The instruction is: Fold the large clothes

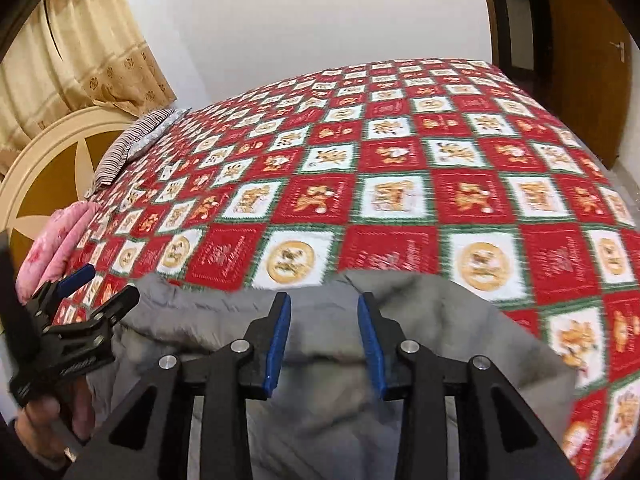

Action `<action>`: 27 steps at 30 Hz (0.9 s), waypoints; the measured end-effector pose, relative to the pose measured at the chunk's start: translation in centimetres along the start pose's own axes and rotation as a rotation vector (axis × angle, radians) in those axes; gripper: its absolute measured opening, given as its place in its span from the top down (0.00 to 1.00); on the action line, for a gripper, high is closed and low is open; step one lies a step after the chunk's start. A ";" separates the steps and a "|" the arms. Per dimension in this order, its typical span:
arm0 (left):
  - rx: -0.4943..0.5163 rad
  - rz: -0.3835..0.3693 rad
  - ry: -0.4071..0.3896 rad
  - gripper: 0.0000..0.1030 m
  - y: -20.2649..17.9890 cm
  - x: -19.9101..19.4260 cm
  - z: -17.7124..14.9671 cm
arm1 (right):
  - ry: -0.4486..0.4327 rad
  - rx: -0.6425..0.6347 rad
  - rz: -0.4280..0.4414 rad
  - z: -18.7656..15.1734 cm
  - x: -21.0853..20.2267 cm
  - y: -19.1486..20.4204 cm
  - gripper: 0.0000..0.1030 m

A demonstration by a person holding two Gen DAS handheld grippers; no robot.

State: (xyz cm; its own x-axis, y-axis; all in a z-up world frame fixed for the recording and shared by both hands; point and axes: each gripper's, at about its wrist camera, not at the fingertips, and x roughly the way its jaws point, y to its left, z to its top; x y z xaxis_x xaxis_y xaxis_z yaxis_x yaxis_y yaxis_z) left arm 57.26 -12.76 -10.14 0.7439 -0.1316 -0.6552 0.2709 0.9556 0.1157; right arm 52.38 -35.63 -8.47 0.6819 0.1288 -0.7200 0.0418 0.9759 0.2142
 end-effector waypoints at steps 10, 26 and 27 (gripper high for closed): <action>-0.021 -0.033 0.176 0.00 -1.2 5.8 -4.4 | 0.111 -0.083 -0.029 -3.6 4.6 0.8 0.65; -0.039 -0.032 0.207 0.00 -1.6 7.2 -5.1 | 0.078 -0.141 -0.066 -5.7 6.2 1.0 0.65; -0.038 -0.031 0.206 0.00 -1.6 7.2 -5.1 | 0.076 -0.143 -0.069 -5.8 6.2 1.0 0.65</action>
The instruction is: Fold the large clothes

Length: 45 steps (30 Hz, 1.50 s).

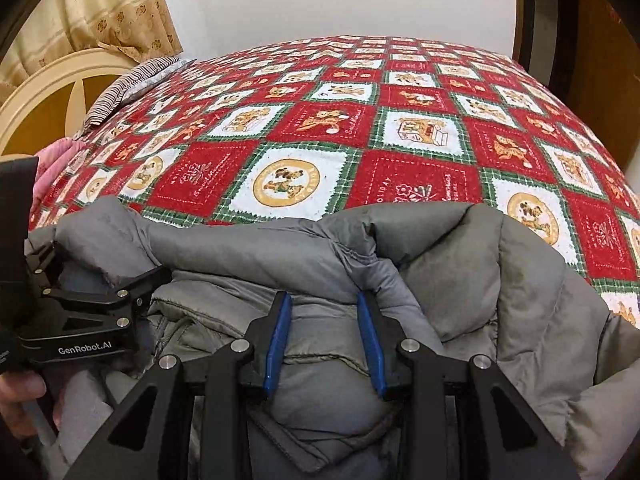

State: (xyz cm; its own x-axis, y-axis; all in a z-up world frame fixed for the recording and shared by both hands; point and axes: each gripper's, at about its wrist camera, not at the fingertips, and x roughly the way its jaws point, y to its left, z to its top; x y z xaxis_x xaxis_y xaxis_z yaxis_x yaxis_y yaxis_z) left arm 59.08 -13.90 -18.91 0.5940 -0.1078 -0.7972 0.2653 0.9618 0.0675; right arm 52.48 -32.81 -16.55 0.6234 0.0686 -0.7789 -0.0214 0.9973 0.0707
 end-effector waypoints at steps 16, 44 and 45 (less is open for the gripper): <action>-0.001 0.001 -0.001 0.00 -0.1 0.1 0.2 | -0.007 -0.005 -0.006 -0.1 0.2 0.1 0.65; 0.005 -0.029 -0.117 0.00 4.3 -13.5 -2.7 | -0.084 -0.036 -0.043 -1.3 -8.9 -2.4 0.30; 0.022 -0.013 -0.115 0.00 4.9 -15.0 -4.9 | -0.071 -0.012 -0.044 -2.7 -10.5 -3.3 0.30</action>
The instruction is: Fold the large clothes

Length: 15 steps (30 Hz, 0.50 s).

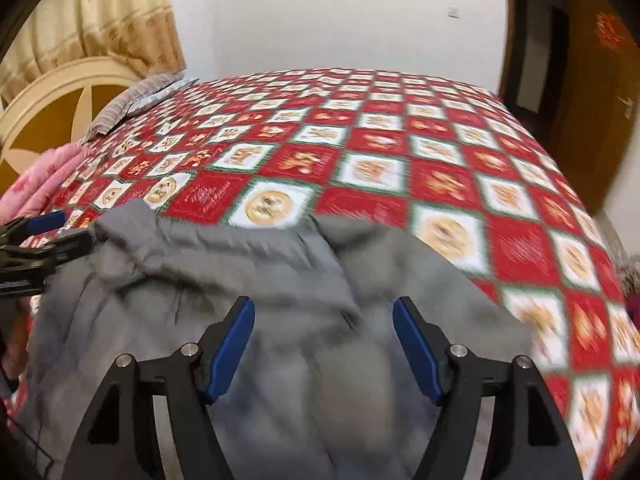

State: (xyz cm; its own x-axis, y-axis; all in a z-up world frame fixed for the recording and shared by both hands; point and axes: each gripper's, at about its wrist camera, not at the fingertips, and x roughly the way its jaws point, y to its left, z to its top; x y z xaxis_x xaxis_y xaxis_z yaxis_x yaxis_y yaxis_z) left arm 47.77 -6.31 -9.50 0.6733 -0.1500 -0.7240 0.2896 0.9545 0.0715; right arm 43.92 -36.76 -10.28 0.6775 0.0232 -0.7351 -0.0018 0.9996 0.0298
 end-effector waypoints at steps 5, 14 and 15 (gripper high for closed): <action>0.046 0.049 0.052 0.00 1.4 -4.5 -9.5 | 0.100 0.039 0.013 -8.6 -5.6 -2.2 0.30; -0.033 0.029 0.157 0.00 3.2 -9.4 -22.9 | 0.143 0.134 -0.029 -23.5 -14.6 -4.7 0.30; -0.041 0.022 0.153 0.00 3.2 -10.0 -23.8 | 0.136 0.146 -0.031 -24.9 -15.5 -4.8 0.30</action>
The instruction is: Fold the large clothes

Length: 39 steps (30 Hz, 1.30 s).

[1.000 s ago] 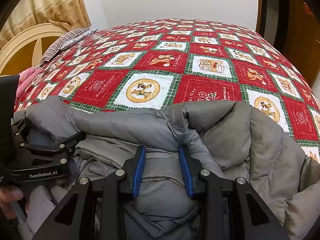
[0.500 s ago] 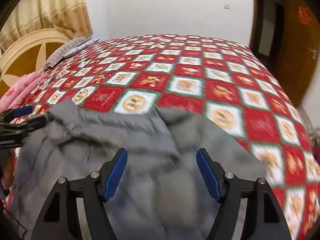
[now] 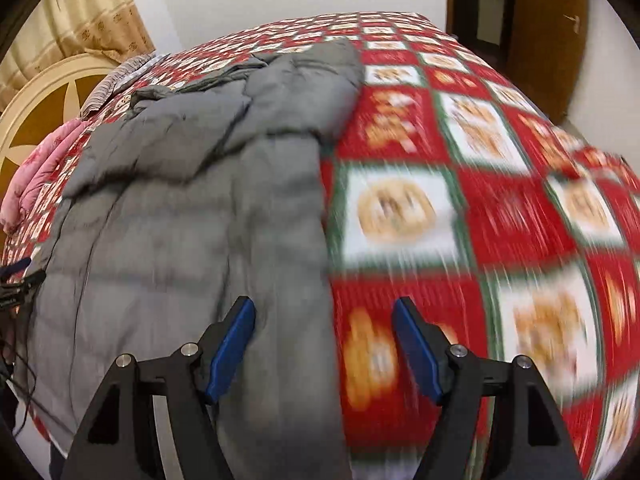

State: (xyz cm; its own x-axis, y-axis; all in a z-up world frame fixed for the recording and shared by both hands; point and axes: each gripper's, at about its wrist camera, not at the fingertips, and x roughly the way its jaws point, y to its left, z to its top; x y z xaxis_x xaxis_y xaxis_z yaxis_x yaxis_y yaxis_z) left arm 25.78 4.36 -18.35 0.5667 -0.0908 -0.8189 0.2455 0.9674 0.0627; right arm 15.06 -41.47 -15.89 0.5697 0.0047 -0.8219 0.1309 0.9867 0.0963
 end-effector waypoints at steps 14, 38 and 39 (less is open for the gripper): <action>-0.039 -0.066 -0.019 0.00 -0.4 -1.7 -4.7 | -0.025 -0.001 0.061 -9.1 -4.1 0.7 0.30; 0.033 -0.180 -0.123 0.87 -1.8 -7.0 -9.1 | -0.062 0.038 0.286 -14.3 -7.2 1.3 0.91; 0.050 -0.183 -0.156 0.87 -2.0 -8.1 -8.9 | -0.085 0.024 0.291 -14.1 -7.9 1.6 0.91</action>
State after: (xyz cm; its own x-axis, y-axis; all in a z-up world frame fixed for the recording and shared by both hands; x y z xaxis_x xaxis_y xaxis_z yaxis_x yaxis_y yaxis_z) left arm 13.67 5.30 -16.90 0.6225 -0.3028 -0.7217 0.3919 0.9188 -0.0475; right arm -0.72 -37.67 -17.19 0.6515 0.2723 -0.7081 -0.0291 0.9417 0.3353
